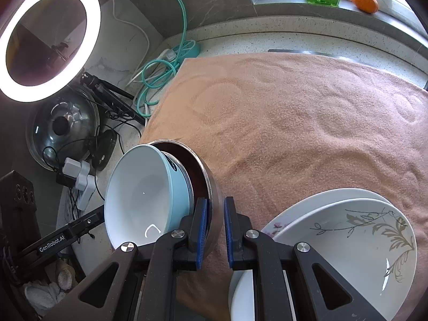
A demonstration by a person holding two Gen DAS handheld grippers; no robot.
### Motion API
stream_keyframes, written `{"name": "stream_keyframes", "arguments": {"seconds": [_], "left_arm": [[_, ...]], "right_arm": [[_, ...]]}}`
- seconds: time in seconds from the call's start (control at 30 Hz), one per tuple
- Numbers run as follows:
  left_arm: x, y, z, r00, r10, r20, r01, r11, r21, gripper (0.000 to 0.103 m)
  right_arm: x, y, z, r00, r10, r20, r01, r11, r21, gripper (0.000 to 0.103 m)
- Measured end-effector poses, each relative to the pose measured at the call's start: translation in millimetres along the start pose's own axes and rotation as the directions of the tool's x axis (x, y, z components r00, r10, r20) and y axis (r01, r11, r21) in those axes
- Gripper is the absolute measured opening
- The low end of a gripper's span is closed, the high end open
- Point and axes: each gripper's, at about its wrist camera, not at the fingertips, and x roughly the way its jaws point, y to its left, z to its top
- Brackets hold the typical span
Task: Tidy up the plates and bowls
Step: 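Grip the rim of the nested bowl stack with both tools and lift, then carry the nested bowls with both tools and lower onto the plate stack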
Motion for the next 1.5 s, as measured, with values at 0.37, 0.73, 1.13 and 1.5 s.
{"name": "stream_keyframes", "arguments": {"seconds": [0.37, 0.73, 1.13, 1.5], "left_arm": [[8.9, 0.1, 3.8, 1.000, 0.002, -0.004, -0.002, 1.000, 0.000, 0.009], [10.5, -0.5, 4.1, 1.000, 0.000, -0.008, 0.000, 1.000, -0.009, 0.007], [7.2, -0.9, 3.8, 1.000, 0.016, -0.005, -0.016, 1.000, -0.003, 0.007], [-10.3, -5.2, 5.5, 1.000, -0.004, 0.027, 0.004, 1.000, 0.008, 0.007]], "right_arm": [[10.0, 0.2, 3.6, 1.000, -0.005, -0.018, 0.005, 1.000, -0.002, 0.012], [14.1, 2.8, 5.4, 0.999, -0.014, -0.030, 0.013, 1.000, -0.007, 0.009], [10.2, 9.9, 4.7, 0.999, -0.028, -0.021, 0.028, 1.000, -0.013, 0.009], [-4.2, 15.4, 1.7, 1.000, -0.014, -0.003, 0.014, 1.000, -0.004, 0.009]]}}
